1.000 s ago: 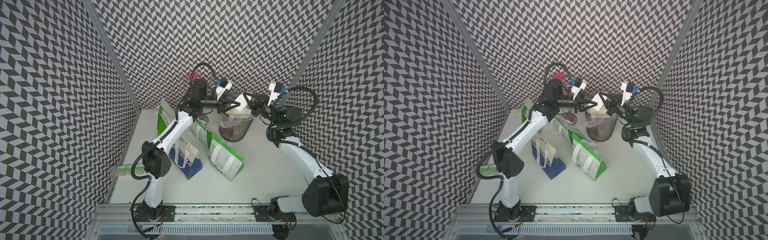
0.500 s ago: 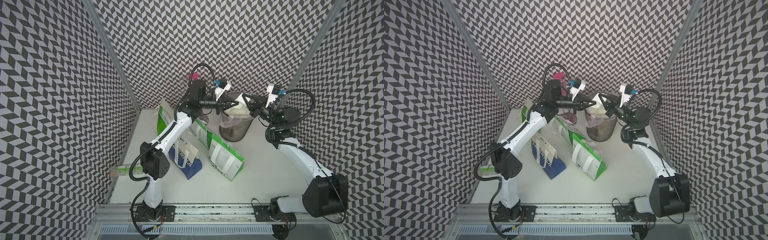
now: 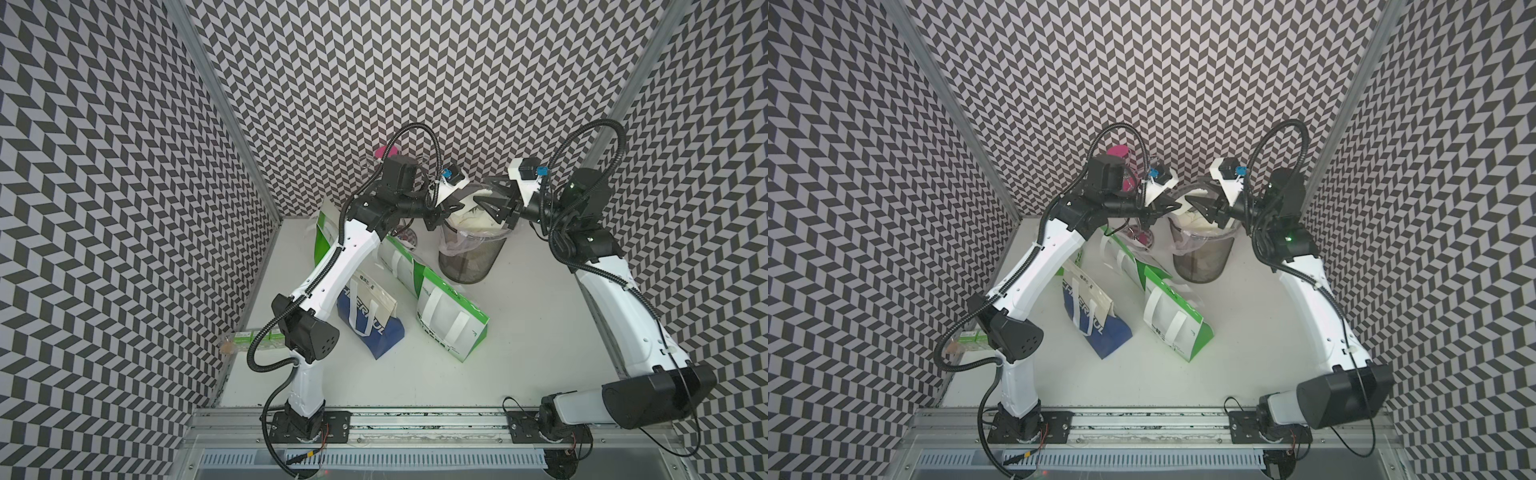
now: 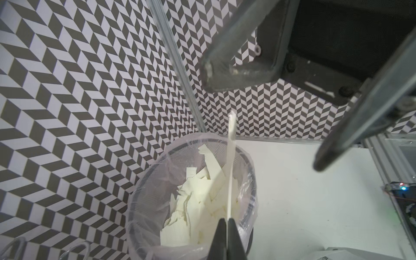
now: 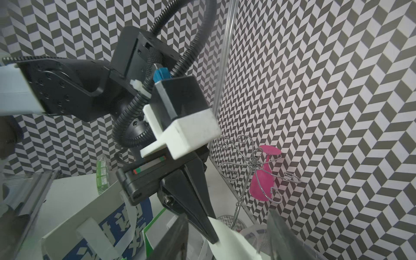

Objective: Shred takeout receipts and throw away
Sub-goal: Shred the takeout receipt.

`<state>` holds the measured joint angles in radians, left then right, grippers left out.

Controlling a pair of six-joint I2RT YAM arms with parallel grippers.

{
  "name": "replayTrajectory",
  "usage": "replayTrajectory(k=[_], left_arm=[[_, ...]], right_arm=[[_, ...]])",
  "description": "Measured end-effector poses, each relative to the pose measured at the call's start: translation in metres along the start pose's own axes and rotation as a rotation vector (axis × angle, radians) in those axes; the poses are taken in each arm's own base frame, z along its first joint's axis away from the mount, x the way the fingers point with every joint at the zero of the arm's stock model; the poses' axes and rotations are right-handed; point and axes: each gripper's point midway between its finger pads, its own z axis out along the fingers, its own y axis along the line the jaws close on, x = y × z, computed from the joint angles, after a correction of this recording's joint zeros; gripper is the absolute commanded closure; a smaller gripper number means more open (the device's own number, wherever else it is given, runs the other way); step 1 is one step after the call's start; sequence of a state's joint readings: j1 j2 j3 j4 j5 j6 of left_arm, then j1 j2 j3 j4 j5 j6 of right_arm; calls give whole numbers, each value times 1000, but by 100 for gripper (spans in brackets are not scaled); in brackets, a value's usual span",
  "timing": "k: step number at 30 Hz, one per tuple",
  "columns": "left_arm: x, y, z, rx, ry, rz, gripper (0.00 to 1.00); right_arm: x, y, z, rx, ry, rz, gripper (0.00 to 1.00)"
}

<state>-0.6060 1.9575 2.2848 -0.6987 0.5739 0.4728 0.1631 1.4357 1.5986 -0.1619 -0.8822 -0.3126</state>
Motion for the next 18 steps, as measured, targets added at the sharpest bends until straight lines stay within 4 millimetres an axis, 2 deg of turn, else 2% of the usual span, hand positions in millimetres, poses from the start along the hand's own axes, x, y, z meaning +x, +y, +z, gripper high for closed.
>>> replayTrajectory(k=[9,12,18], left_arm=[[15,1,2,-42,86,70,100],[18,1,2,-45,98,82,100],[20,1,2,-49,111,88,100]], right_arm=[[44,7,27,-89,132,67,56],[52,11,33,-105,160,81,63],[55,11,36,-105,185,96,86]])
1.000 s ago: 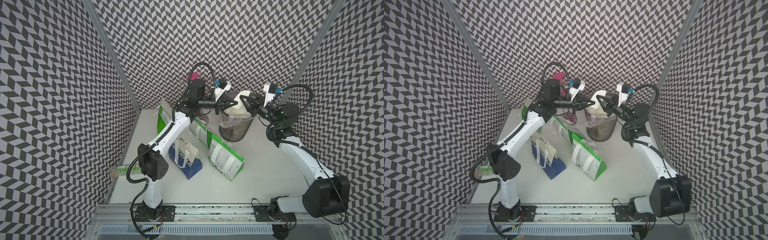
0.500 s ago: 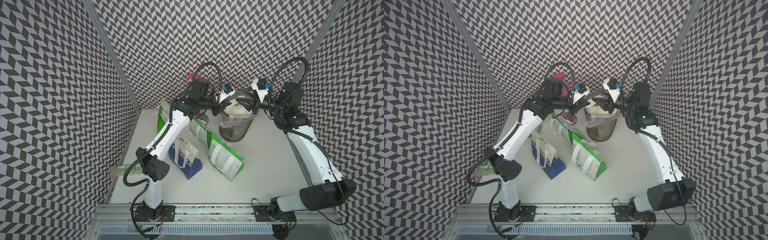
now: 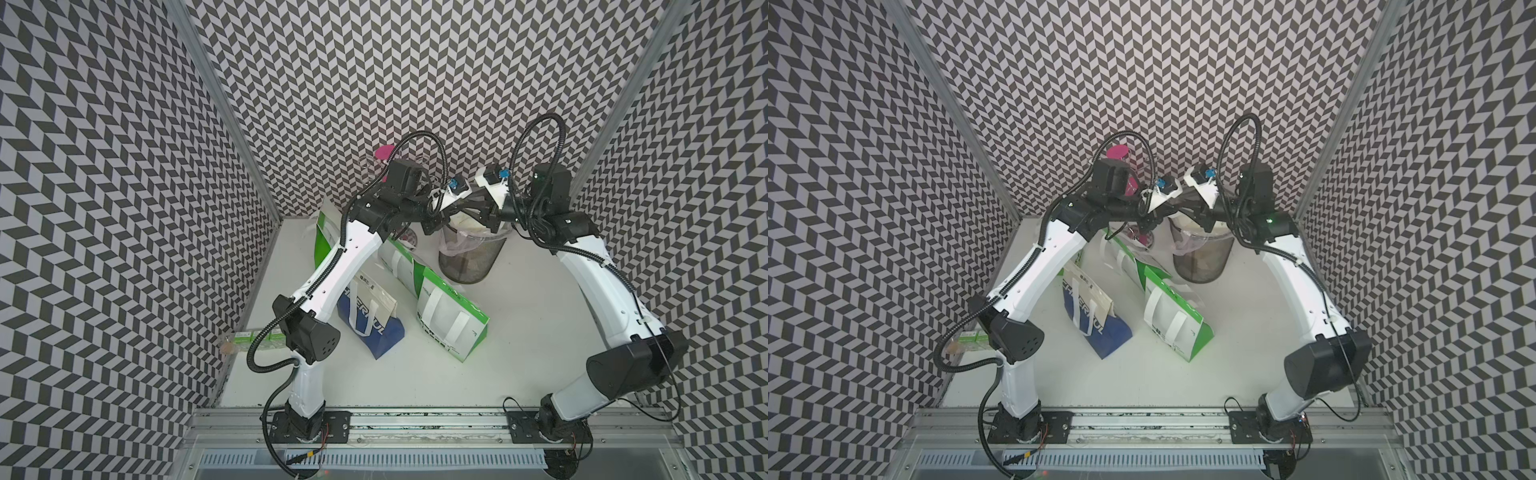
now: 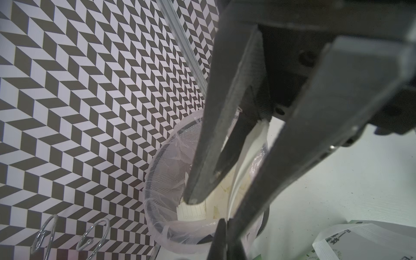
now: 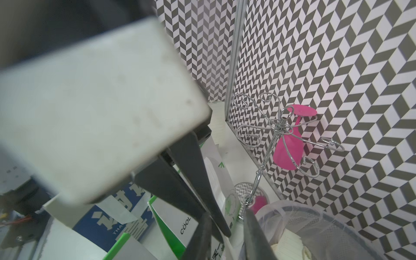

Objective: Shred takeout receipts and throw away
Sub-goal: Shred the takeout receipt.

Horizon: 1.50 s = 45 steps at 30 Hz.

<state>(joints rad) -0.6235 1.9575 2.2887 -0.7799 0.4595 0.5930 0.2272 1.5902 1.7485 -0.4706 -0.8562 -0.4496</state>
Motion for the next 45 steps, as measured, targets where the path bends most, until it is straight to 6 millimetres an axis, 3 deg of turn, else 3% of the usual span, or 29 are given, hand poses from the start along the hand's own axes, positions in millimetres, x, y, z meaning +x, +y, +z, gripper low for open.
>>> replayTrajectory(k=[7,16,26,34,41,45], left_arm=[[2,3,0,-16,12,7,100],[7,12,2,-87,55,32,100],[11,25,10,-334,153,252,100],[-6,36,-17,-519,123,369,100],[-32,-3,-5,-393,19,415,100],[-27,-2,-5,-360,10,381,100]], right_arm=[[4,0,1,11,27,13,100],[6,-7,10,98,58,57,100],[12,-27,20,278,53,290,100],[5,-30,20,319,21,343,100],[14,-77,-6,493,-47,420,100],[25,-94,-21,540,-74,471,100]])
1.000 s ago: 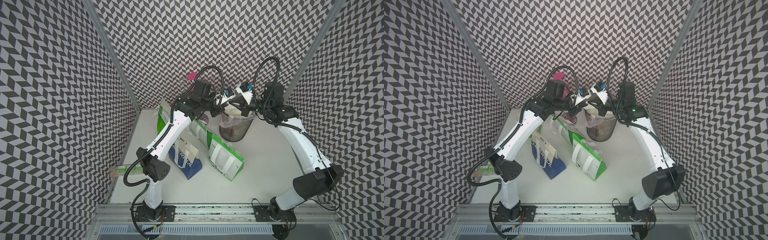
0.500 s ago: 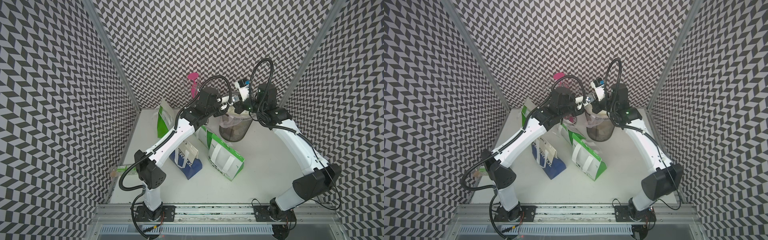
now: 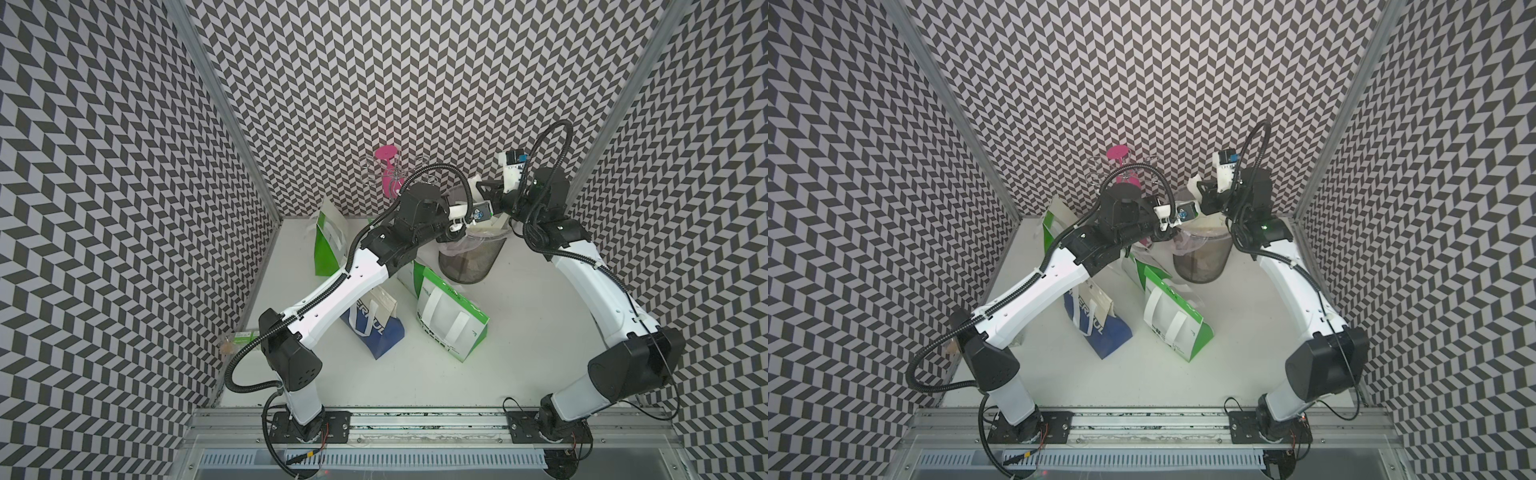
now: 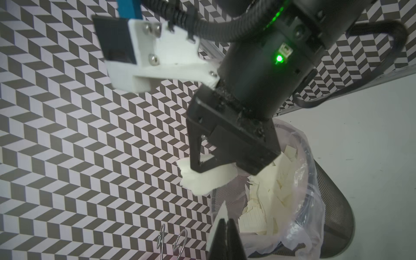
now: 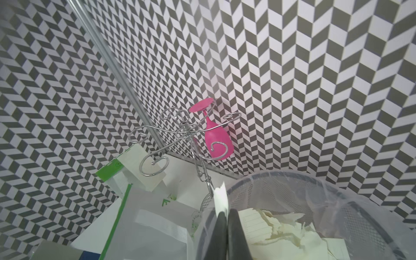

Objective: Shred takeout receipts and throw away
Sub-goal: Shred the takeout receipt, then place the takeout receipt in the trash bin.

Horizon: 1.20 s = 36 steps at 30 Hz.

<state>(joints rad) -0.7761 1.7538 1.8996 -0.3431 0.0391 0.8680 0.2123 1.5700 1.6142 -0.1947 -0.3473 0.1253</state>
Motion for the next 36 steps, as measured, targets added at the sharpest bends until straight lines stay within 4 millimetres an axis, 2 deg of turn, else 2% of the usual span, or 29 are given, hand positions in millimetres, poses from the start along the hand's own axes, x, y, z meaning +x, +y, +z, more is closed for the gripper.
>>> replayTrajectory(k=[4,7,9,11,14,19,20,22,24,25,29,31,36], left_arm=[[12,12,-3,26,-23,-86,100],[17,28,0,21,-42,-155,100],[19,40,9,11,-53,-194,100],[19,44,23,15,-65,-229,100],[24,35,48,50,-75,-279,99],[45,5,84,130,-64,-363,98],[49,-1,91,145,-63,-381,95],[53,-9,102,168,-67,-410,81],[57,-13,110,183,-72,-437,53],[57,-14,113,188,-76,-442,46],[55,-11,113,194,-92,-481,30],[51,-6,112,185,-107,-489,21],[44,12,102,161,-126,-537,17]], right_arm=[[-3,-23,-6,46,-18,26,100],[-6,-36,-10,78,-29,17,100],[-7,-41,-10,91,-30,-5,92],[-5,-42,-7,91,-22,-28,84],[3,-46,2,87,0,-58,81],[25,-56,18,85,64,-64,84],[29,-58,20,87,76,-63,82],[34,-59,22,90,92,-66,74],[36,-60,22,92,101,-72,63],[35,-60,21,92,101,-75,58],[30,-57,18,87,95,-93,41],[26,-53,14,81,88,-99,37],[4,-36,-5,44,40,-121,35]])
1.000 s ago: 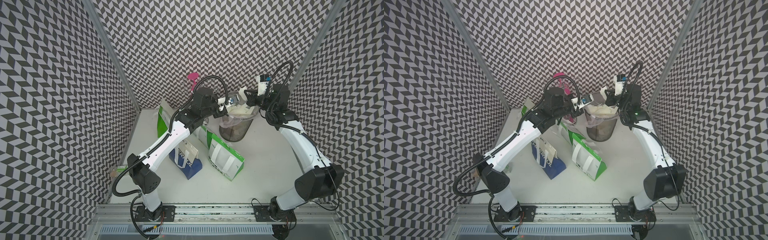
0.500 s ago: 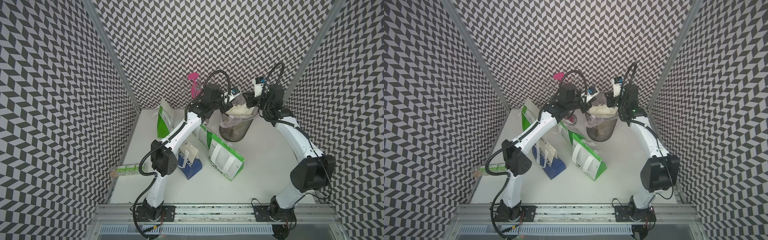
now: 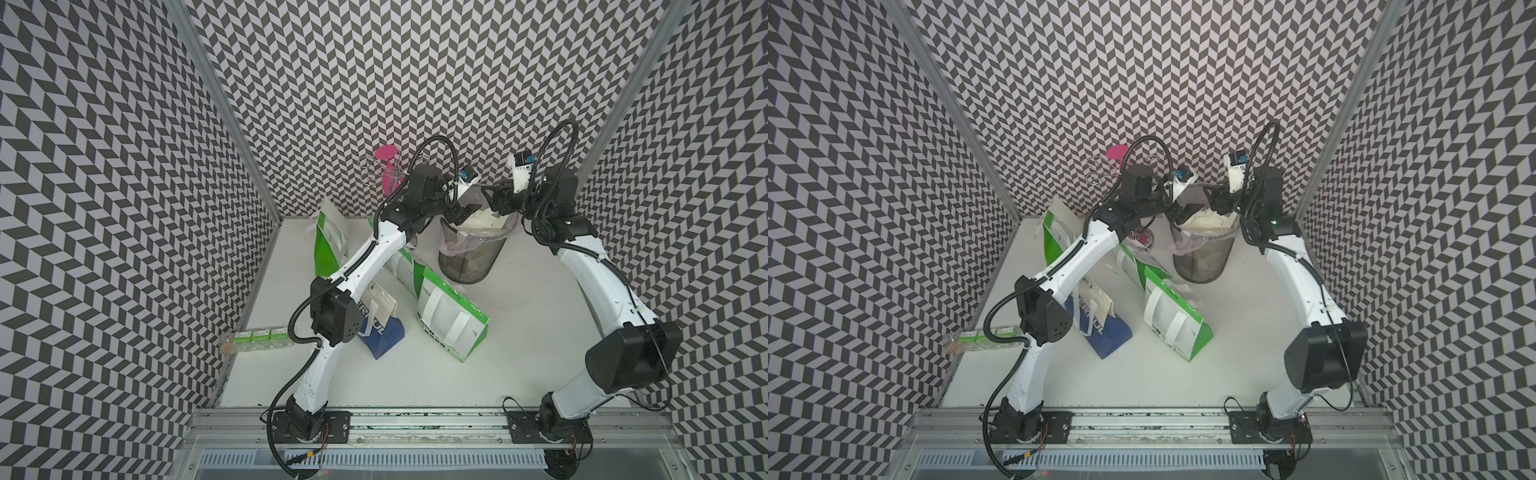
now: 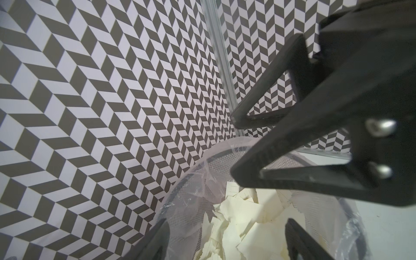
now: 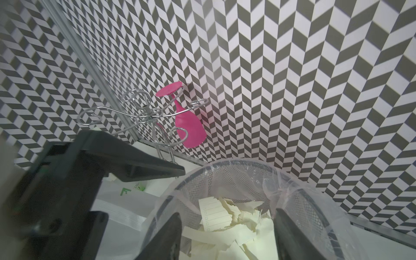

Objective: Shred takeout receipts and throw away
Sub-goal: Place the takeout receipt in the trash bin, then pick up the takeout bag at the center of the board.

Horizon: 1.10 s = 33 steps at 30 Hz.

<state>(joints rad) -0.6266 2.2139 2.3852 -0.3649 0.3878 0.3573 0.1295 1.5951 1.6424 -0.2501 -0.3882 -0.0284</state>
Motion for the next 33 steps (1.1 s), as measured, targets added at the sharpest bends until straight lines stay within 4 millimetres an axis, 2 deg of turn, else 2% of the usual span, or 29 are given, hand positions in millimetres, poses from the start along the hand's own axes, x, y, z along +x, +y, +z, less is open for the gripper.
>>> replayTrajectory(k=[4,7,9,12,16,20,21,24,30,33], left_arm=[[-16,9,-17,-23,-8,-16,16],[-26,18,-40,-58,12,-23,16],[-33,25,-63,-94,36,-33,15],[-41,37,-107,-167,77,-56,15],[-38,55,-169,-279,144,-87,15],[-15,78,-222,-410,230,-160,15],[-9,83,-230,-433,247,-178,15],[23,102,-257,-516,327,-248,17],[93,141,-307,-656,491,-377,24],[116,160,-327,-713,534,-419,29]], right_arm=[[-16,17,-16,-58,-53,-10,27],[-16,31,-25,-125,-76,-1,23],[-10,40,-25,-169,-73,16,22],[-2,55,-22,-227,-61,41,15],[2,93,-19,-324,-47,40,14],[3,132,-17,-407,-39,30,14],[3,139,-16,-423,-37,27,13],[2,159,-14,-464,-37,20,12],[4,183,-12,-514,-29,30,11],[3,191,-12,-532,-36,37,11]])
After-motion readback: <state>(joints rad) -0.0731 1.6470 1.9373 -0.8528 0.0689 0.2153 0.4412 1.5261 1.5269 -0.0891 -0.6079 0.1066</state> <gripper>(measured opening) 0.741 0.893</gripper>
